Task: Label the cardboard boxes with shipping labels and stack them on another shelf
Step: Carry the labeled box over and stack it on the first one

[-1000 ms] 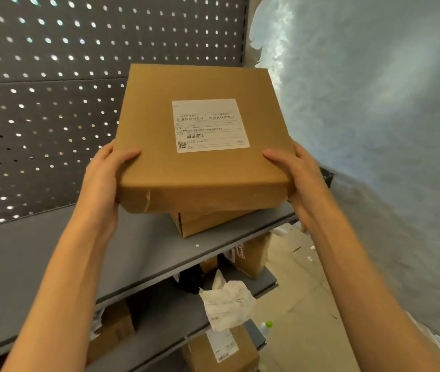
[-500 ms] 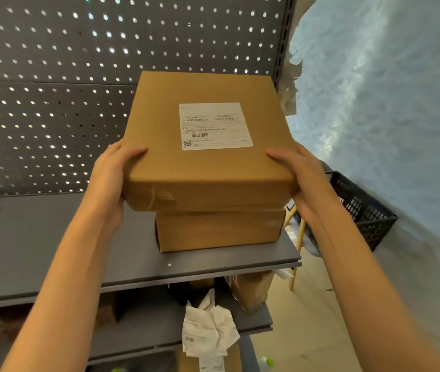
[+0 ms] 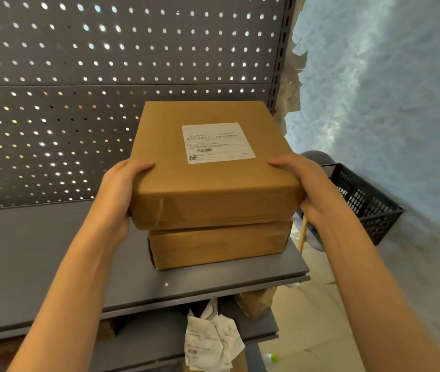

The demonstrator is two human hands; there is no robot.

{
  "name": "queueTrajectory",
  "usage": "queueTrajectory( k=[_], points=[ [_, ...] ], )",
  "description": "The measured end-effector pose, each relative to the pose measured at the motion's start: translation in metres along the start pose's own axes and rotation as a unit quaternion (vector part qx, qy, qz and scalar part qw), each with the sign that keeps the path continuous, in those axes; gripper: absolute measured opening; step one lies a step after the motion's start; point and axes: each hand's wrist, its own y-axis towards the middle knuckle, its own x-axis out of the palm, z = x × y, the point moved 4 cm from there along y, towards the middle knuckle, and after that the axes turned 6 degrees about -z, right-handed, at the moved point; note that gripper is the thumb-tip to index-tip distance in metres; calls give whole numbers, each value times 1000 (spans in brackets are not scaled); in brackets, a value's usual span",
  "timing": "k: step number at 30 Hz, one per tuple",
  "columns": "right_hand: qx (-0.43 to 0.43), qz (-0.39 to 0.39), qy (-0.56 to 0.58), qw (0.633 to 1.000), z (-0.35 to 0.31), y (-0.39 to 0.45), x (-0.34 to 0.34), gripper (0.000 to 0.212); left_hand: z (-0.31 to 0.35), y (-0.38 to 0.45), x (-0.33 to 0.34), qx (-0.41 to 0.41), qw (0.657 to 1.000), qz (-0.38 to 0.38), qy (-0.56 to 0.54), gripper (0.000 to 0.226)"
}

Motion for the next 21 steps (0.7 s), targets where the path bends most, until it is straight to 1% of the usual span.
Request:
queueTrajectory(
  k=[2, 6, 11, 15, 21],
  points=[
    [4, 4, -3, 1000, 1, 1, -2, 20, -1, 0, 3, -4, 1000, -4, -2, 8],
    [9, -1, 3, 1000, 3, 1, -5, 20, -4, 0, 6, -12, 1000, -5, 6, 8],
    [24, -1, -7, 1000, 9, 6, -5, 29, -13, 0, 4, -39, 999, 5, 4, 4],
    [35, -8, -6, 999, 12, 8, -6, 30, -14, -1, 5, -39, 999, 6, 8, 7],
    [39, -22, -16, 999, 12, 8, -6, 27, -18, -1, 7, -57, 998, 19, 8, 5]
  ],
)
